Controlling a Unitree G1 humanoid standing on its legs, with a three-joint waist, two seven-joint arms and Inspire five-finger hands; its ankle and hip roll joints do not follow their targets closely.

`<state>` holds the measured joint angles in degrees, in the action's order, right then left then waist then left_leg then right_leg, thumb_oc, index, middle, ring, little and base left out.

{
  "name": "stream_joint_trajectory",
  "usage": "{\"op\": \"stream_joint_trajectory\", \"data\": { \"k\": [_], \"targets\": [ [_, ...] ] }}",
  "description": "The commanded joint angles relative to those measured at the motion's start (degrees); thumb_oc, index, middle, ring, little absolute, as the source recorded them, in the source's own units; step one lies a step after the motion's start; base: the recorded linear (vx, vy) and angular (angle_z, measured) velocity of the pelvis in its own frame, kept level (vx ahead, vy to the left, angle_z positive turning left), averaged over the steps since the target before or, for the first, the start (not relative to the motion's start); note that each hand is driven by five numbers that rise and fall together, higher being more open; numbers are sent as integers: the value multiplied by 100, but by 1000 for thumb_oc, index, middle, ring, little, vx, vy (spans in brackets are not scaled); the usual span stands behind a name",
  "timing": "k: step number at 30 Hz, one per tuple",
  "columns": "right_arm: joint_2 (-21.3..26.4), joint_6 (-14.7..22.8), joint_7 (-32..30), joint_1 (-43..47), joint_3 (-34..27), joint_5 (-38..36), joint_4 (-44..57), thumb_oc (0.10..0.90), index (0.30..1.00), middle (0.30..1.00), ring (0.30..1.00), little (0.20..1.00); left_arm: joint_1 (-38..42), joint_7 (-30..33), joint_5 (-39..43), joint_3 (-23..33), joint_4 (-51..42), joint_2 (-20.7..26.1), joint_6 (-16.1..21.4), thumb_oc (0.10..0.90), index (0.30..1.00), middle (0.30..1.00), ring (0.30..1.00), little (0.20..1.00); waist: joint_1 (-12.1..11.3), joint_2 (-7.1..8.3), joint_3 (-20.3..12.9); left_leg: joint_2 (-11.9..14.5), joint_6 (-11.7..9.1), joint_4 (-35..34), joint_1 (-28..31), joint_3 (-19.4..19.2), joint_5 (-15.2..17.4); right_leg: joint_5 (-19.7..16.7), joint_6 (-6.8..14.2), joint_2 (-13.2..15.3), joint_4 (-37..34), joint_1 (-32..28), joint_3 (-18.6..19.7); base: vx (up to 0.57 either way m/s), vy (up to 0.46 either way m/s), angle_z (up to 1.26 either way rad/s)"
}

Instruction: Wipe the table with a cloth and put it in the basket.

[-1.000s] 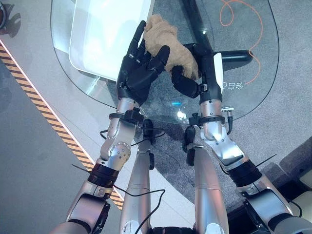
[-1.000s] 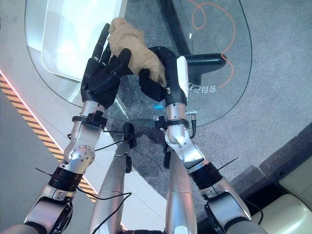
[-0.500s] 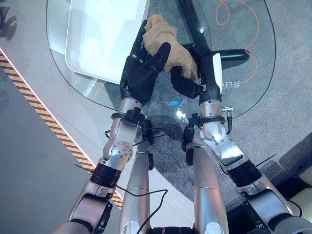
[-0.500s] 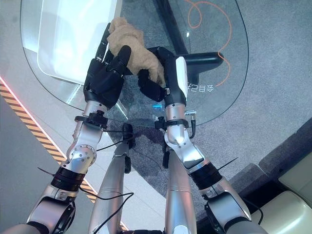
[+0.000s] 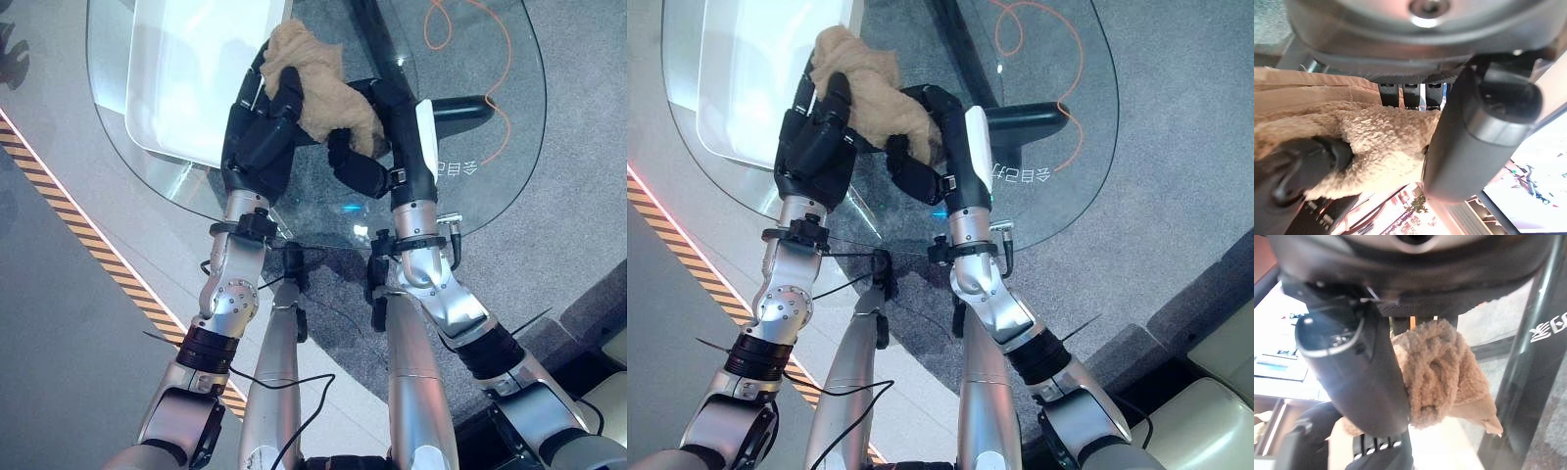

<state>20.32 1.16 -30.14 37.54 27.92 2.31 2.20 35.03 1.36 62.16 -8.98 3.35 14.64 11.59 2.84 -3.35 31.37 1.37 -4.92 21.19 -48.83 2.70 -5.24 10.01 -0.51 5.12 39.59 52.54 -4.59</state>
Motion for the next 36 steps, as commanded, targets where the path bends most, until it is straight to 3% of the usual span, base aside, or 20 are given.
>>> {"op": "stream_joint_trajectory", "data": {
  "k": [1, 10, 11, 12, 13, 24, 36],
  "targets": [
    [-358, 581, -30, 740, -301, 257, 911, 100, 300, 300, 300, 200, 535, -558, -212, -419, -1075, -68, 256, 100, 300, 300, 300, 200, -127, 83, -158, -378, 475, 516, 255, -373, 714, -470, 124, -496, -740, -353, 156, 0, 0, 0],
    [-383, 545, -4, 768, -315, 237, 940, 100, 300, 300, 300, 200, 529, -538, -247, -416, -1093, -78, 270, 100, 300, 300, 300, 200, -127, 77, -158, -381, 474, 488, 263, -370, 705, -480, 128, -498, -757, -350, 156, 0, 0, 0],
    [-393, 545, 1, 772, -323, 217, 925, 509, 651, 651, 651, 609, 523, -552, -250, -398, -1086, -78, 288, 100, 300, 300, 300, 200, -130, 75, -158, -384, 471, 484, 267, -369, 703, -478, 128, -503, -762, -358, 158, 0, 0, 0],
    [-390, 560, 2, 770, -327, 196, 924, 613, 740, 740, 740, 713, 512, -562, -255, -393, -1086, -84, 302, 100, 300, 300, 300, 200, -130, 76, -158, -385, 472, 482, 268, -369, 700, -478, 125, -507, -763, -358, 159, 0, 0, 0],
    [-389, 568, 7, 762, -328, 190, 927, 800, 900, 900, 900, 900, 500, -567, -267, -390, -1091, -88, 314, 100, 300, 300, 300, 200, -130, 75, -158, -385, 473, 478, 269, -369, 699, -477, 124, -507, -762, -356, 157, 0, 0, 0],
    [-422, 603, -12, 742, -337, 208, 922, 800, 900, 900, 900, 900, 493, -493, -408, -332, -1083, -68, 455, 100, 300, 300, 300, 200, -148, 82, -158, -382, 465, 473, 285, -357, 686, -463, 116, -514, -745, -376, 134, 0, 0, 0],
    [-421, 600, -63, 699, -386, 229, 972, 800, 900, 900, 900, 900, 420, 507, -1432, -120, -1104, -41, 1434, 100, 300, 300, 300, 200, -193, 85, -158, -394, 453, 450, 288, -323, 668, -450, 111, -511, -767, -395, 127, 0, 0, 0]
  ]
}}
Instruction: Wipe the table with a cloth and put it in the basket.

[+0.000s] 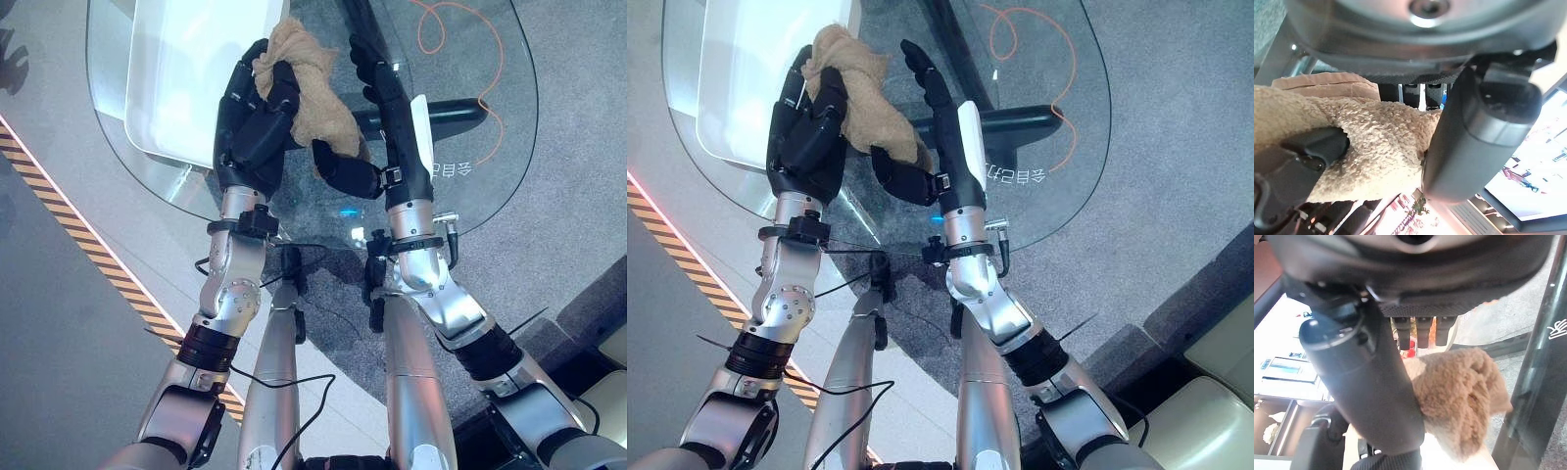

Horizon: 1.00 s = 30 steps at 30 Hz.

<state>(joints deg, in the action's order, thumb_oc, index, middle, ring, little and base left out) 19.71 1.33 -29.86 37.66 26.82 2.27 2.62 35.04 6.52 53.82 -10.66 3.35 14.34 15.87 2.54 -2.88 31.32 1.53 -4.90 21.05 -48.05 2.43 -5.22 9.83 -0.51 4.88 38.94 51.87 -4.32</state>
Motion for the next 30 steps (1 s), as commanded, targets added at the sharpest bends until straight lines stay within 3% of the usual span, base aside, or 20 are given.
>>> {"op": "stream_joint_trajectory", "data": {
  "k": [1, 10, 30],
  "targets": [
    [-362, 582, -100, 685, -280, 235, 932, 800, 900, 900, 900, 900, 413, 108, -665, 70, -1113, -11, 1079, 100, 300, 300, 300, 200, -169, 37, -153, -416, 449, 467, 208, -287, 666, -430, 111, -486, -698, -327, 94, 0, 0, 0],
    [-434, 478, -151, 747, -263, 278, 908, 800, 900, 900, 900, 900, 433, 1039, -1169, 270, -1134, -98, 1657, 100, 300, 300, 300, 200, -204, 47, -153, -428, 437, 484, 173, -253, 661, -403, 104, -504, -658, -291, 82, 0, 0, 0],
    [-372, 559, -469, 775, -371, 261, 738, 800, 900, 900, 900, 900, 707, 2625, -2628, 621, -948, 77, 2086, 100, 300, 300, 300, 200, -189, 61, -153, -421, 400, 521, 206, -260, 695, -373, 108, -493, -647, -330, 94, 0, 0, 0]
  ]
}}
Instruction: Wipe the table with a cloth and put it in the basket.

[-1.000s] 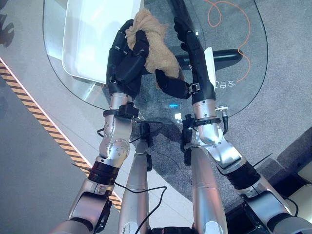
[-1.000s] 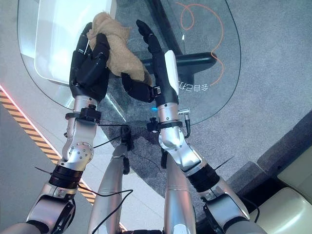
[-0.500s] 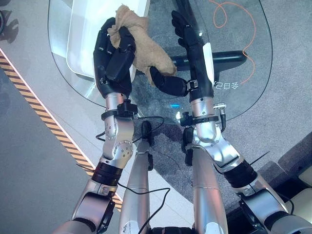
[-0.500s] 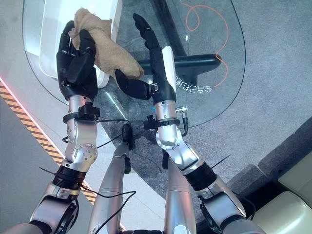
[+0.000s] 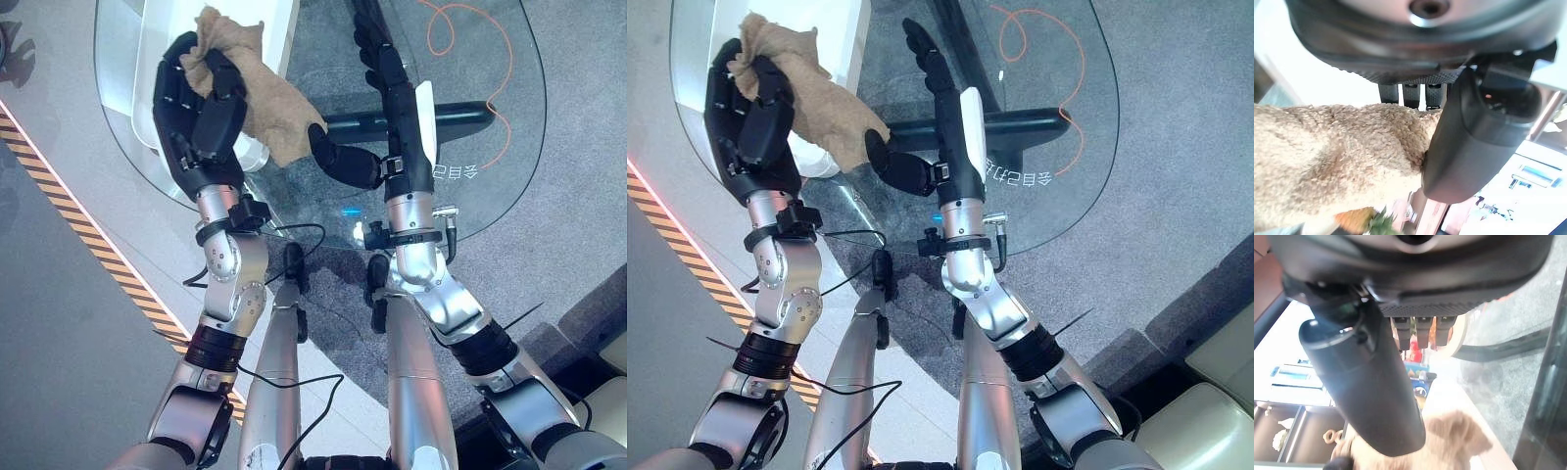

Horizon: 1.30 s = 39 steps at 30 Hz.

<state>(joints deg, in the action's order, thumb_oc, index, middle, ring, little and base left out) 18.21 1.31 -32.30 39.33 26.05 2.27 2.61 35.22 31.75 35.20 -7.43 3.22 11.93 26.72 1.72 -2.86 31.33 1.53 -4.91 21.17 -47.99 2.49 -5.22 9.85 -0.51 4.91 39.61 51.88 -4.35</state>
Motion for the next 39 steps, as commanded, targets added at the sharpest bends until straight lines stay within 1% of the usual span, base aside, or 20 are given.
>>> {"op": "stream_joint_trajectory", "data": {
  "k": [1, 6, 10, 13, 15, 17, 18, 20, 21, 24, 25, 26, 30, 31, 33, 35, 36, 39],
  "targets": [
    [-217, 574, -232, 602, -302, 262, 732, 800, 900, 900, 900, 900, 692, 144, -789, 305, -917, 328, 1012, 100, 300, 300, 300, 200, -104, 61, -154, -420, 401, 513, 203, -265, 700, -371, 109, -495, -710, -332, 99, 0, 0, 0],
    [-140, 517, -366, 608, -370, 313, 671, 800, 900, 900, 900, 900, 780, 475, -1166, 380, -737, 401, 1048, 100, 300, 300, 300, 200, -78, 73, -154, -408, 391, 526, 204, -275, 711, -351, 105, -507, -687, -324, 115, 0, 0, 0],
    [-57, 540, -567, 573, -429, 467, 546, 800, 900, 900, 900, 900, 832, 608, -1262, 431, -560, 485, 1131, 100, 300, 300, 300, 200, -62, 72, -154, -399, 386, 517, 213, -286, 720, -347, 110, -501, -696, -328, 119, 0, 0, 0],
    [43, 515, -822, 551, -492, 644, 387, 800, 900, 900, 900, 900, 893, 772, -1462, 469, -358, 600, 1168, 100, 300, 300, 300, 200, -39, 74, -154, -394, 380, 529, 209, -293, 731, -348, 116, -496, -694, -320, 127, 0, 0, 0],
    [121, 527, -964, 533, -530, 578, 258, 800, 900, 900, 900, 900, 925, 853, -1541, 486, -252, 659, 1172, 100, 300, 300, 300, 200, -26, 73, -154, -384, 375, 540, 212, -303, 740, -343, 117, -489, -679, -318, 131, 0, 0, 0],
    [214, 524, -1235, 507, -600, 608, -16, 800, 900, 900, 900, 900, 995, 994, -1725, 505, -16, 761, 1193, 100, 300, 300, 300, 200, -3, 78, -154, -376, 367, 550, 220, -309, 756, -340, 127, -477, -682, -326, 138, 0, 0, 0],
    [223, 532, -1259, 511, -604, 599, -40, 800, 900, 900, 900, 900, 1004, 1005, -1740, 503, 4, 770, 1194, 100, 300, 300, 300, 200, -3, 79, -154, -375, 367, 550, 220, -311, 757, -340, 126, -477, -683, -325, 138, 0, 0, 0],
    [304, 469, -1646, 455, -674, 567, -275, 800, 900, 900, 900, 900, 1043, 1115, -1836, 505, 177, 875, 1200, 100, 300, 300, 300, 200, 21, 79, -154, -367, 362, 559, 215, -321, 771, -336, 131, -472, -678, -315, 144, 0, 15, 0],
    [349, 480, -1880, 430, -739, 511, -422, 800, 900, 900, 900, 900, 1057, 1165, -1894, 503, 262, 938, 1184, 100, 300, 300, 300, 200, 29, 77, -154, -364, 365, 548, 229, -326, 779, -328, 136, -470, -681, -323, 146, 0, 0, 0],
    [489, 521, -2236, 356, -901, 367, -820, 800, 900, 900, 900, 900, 1121, 1230, -1895, 496, 544, 1066, 1239, 100, 300, 300, 300, 200, 58, 74, -154, -356, 367, 545, 235, -338, 800, -322, 145, -466, -691, -329, 153, 0, 0, 0],
    [532, 473, -2328, 346, -947, 335, -925, 800, 900, 900, 900, 900, 1144, 1255, -1901, 494, 621, 1103, 1253, 100, 300, 300, 300, 200, 64, 73, -154, -359, 369, 549, 230, -337, 807, -318, 147, -470, -687, -324, 156, 2, 35, -2],
    [655, 491, -2448, 323, -1039, 140, -1151, 800, 900, 900, 900, 900, 1176, 1278, -1902, 512, 777, 1191, 1254, 100, 300, 300, 300, 200, 77, 71, -154, -344, 367, 545, 244, -349, 824, -307, 152, -466, -686, -332, 156, 3, 33, -2],
    [861, 402, -2697, 249, -1234, -26, -1477, 800, 900, 900, 900, 900, 1269, 1387, -1987, 487, 1063, 1372, 1210, 100, 300, 300, 300, 200, 112, 83, -154, -335, 364, 557, 220, -348, 847, -305, 165, -470, -681, -302, 164, 0, 13, -1],
    [923, 328, -2806, 220, -1260, -109, -1578, 800, 900, 900, 900, 900, 1317, 1461, -2071, 456, 1173, 1434, 1201, 100, 300, 300, 300, 200, 126, 89, -154, -334, 366, 558, 208, -345, 850, -309, 168, -477, -679, -285, 172, -3, 19, -4],
    [1009, 356, -2928, 184, -1315, -292, -1747, 800, 900, 900, 900, 900, 1378, 1542, -2197, 432, 1299, 1517, 1156, 100, 300, 300, 300, 200, 143, 95, -154, -325, 362, 562, 190, -347, 856, -305, 170, -481, -671, -266, 178, -2, 8, -2],
    [1062, 521, -2967, 104, -1391, -656, -2067, 800, 900, 900, 900, 900, 1499, 1648, -2295, 370, 1508, 1638, 1123, 100, 300, 300, 300, 200, 169, 98, -154, -311, 356, 548, 198, -353, 863, -298, 179, -486, -672, -269, 179, 0, 0, 0],
    [1081, 585, -2980, 82, -1423, -713, -2215, 800, 900, 900, 900, 900, 1543, 1675, -2324, 348, 1621, 1674, 1152, 100, 300, 300, 300, 200, 176, 99, -154, -310, 358, 539, 199, -356, 866, -295, 182, -488, -674, -267, 179, 0, 0, 0],
    [1139, 681, -3092, 66, -1400, -890, -2726, 800, 900, 900, 900, 900, 1754, 1800, -2443, 211, 1934, 1847, 1074, 100, 300, 300, 300, 200, 192, 98, -154, -300, 356, 532, 185, -361, 872, -300, 185, -490, -693, -254, 185, 0, 0, 0]
  ]
}}
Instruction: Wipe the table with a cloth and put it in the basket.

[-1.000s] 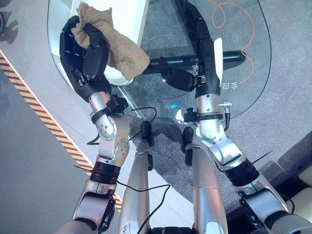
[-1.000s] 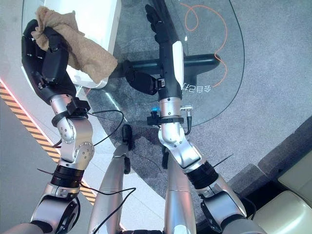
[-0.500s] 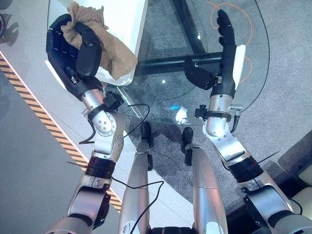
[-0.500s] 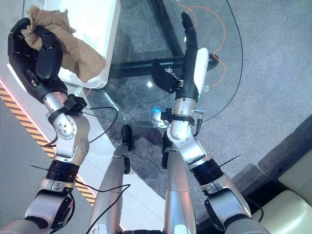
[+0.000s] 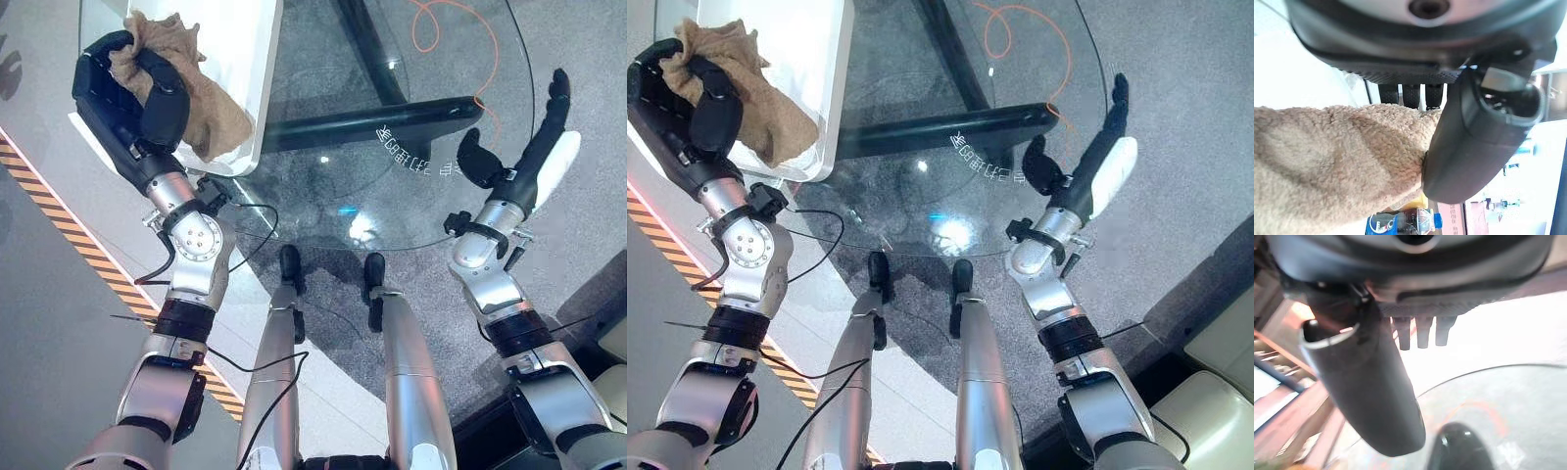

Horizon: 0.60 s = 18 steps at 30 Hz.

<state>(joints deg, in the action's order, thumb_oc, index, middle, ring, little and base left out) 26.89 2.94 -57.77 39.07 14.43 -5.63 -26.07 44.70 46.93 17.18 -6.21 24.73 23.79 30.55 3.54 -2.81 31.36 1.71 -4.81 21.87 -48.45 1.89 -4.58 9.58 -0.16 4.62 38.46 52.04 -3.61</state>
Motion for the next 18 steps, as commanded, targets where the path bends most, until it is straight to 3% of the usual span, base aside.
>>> {"op": "stream_joint_trajectory", "data": {
  "k": [1, 10, 18],
  "targets": [
    [273, 530, -551, 104, -235, -109, 108, 800, 900, 900, 900, 900, 825, 283, -647, 80, -195, 670, 686, 100, 300, 300, 300, 200, 10, 94, -156, -319, 344, 463, 227, -301, 808, -272, 150, -460, -578, -266, 111, 0, 0, 0],
    [412, 826, -757, 269, -73, -624, -1446, 800, 900, 900, 900, 900, 1615, 444, -824, -473, 751, 1143, 333, 100, 300, 300, 300, 200, 36, 86, -156, -275, 339, 491, 158, -320, 822, -275, 135, -451, -601, -228, 92, -3, -2, -1],
    [378, 1242, -244, 346, -227, -1205, -3119, 800, 900, 900, 900, 900, 2258, 234, -750, -1085, 1521, 1532, -303, 100, 300, 300, 300, 200, 49, 58, -156, -246, 356, 473, 148, -333, 829, -289, 133, -455, -666, -243, 75, 0, 0, 0]
  ]
}}
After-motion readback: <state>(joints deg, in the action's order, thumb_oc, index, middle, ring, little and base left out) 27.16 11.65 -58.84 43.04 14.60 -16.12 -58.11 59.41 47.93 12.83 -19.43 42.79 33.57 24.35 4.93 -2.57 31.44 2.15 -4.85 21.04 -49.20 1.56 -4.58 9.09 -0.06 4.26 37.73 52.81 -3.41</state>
